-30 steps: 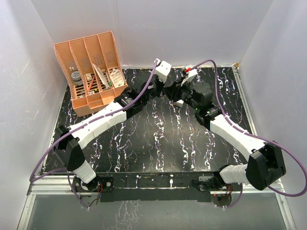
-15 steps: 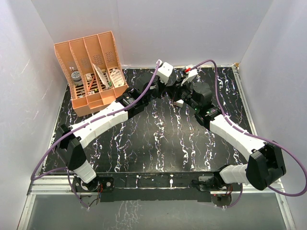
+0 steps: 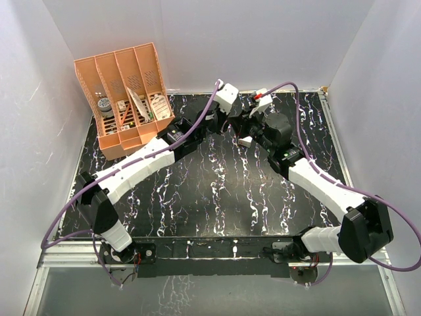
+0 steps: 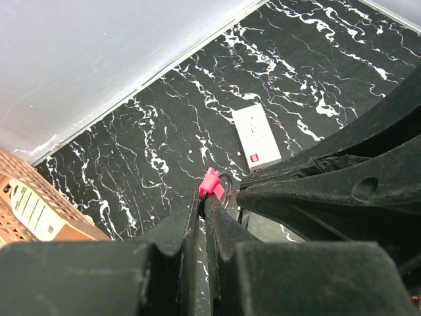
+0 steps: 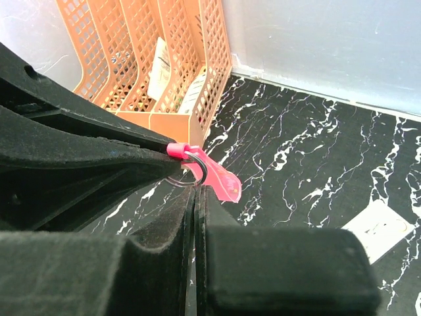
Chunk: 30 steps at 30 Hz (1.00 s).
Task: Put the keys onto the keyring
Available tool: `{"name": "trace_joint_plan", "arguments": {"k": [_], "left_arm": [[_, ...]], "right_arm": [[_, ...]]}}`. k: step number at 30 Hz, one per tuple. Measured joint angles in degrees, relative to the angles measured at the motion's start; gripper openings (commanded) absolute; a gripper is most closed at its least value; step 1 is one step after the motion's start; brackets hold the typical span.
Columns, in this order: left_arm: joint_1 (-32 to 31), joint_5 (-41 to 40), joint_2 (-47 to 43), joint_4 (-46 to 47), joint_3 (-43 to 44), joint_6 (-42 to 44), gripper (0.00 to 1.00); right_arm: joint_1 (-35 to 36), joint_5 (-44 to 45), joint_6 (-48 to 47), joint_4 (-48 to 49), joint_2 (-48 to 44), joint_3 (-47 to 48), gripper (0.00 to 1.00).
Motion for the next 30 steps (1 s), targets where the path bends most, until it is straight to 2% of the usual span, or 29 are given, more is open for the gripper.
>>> {"name": "trace_joint_plan", "arguments": {"k": [9, 19, 30], "left_arm": [[0.0, 3.1, 0.4, -4.0, 3.2, 0.1, 0.00], [0.0, 6.9, 5.9, -12.7, 12.3, 1.4, 0.00], [0.1, 9.8, 8.4, -19.8, 17.1, 3.3, 0.00]], "right_arm": [[0.0, 1.5, -2.3, 1.2, -2.9, -1.4, 0.00], [0.0, 2.3, -5.5, 3.2, -3.7, -3.8, 0.00], [0.0, 2.5, -8.6, 3.5, -4.2, -4.9, 0.00]]}}
